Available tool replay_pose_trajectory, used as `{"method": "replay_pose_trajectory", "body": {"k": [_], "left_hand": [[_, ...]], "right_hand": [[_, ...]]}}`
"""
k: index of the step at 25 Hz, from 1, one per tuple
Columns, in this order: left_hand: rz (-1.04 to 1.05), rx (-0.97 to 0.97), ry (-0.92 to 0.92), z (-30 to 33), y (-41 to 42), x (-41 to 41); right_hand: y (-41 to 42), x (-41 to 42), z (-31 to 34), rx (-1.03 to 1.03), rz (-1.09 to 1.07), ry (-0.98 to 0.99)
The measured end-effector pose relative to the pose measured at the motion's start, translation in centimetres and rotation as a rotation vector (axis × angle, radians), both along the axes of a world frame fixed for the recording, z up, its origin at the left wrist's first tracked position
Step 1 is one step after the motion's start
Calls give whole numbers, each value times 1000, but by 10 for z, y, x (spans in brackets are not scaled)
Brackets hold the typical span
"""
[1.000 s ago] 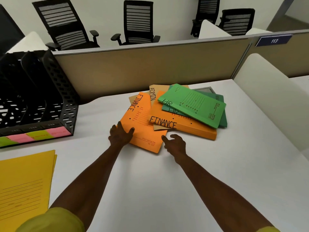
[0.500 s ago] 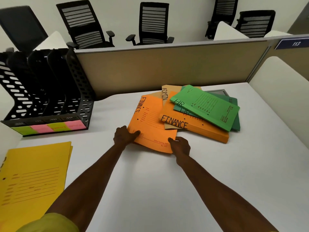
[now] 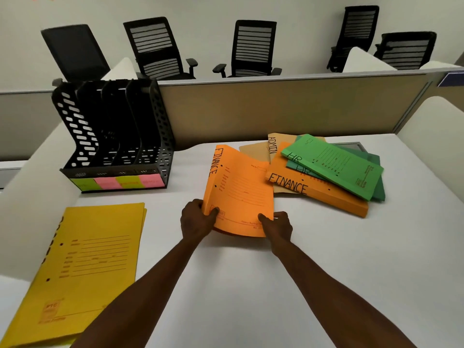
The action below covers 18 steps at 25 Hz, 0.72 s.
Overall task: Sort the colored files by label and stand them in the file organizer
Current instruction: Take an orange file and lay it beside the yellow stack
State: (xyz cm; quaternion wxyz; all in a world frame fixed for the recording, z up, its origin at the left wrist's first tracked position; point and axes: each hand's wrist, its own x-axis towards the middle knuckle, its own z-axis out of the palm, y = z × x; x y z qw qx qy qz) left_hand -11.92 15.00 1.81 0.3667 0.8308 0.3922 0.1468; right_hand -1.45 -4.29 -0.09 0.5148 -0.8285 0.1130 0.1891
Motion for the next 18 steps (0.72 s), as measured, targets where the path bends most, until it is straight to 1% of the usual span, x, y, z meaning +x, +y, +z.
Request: {"method": "replay_pose_trajectory", "body": {"k": [4,9,11,14,16,18], "left_hand": [[52,-84,-85,7,4,-51],[92,-234,-130,-1,25,-127],[79,-234,-91,-8,30,-155],[36,-147,-1,-22,33,-187],[8,-66,88,-30,38,-201],[-44,-21,204,-36,44,-211]], "right_hand": [[19,-25,0,19,15,-15],[27,-56,-7,78,191,29],[32,-74,-6,38,241,-8],[39,-105,-6,-6,320,-119],[41,-125,-11,-37,362,-171],[41,-140,-18,-66,343,-154]]}}
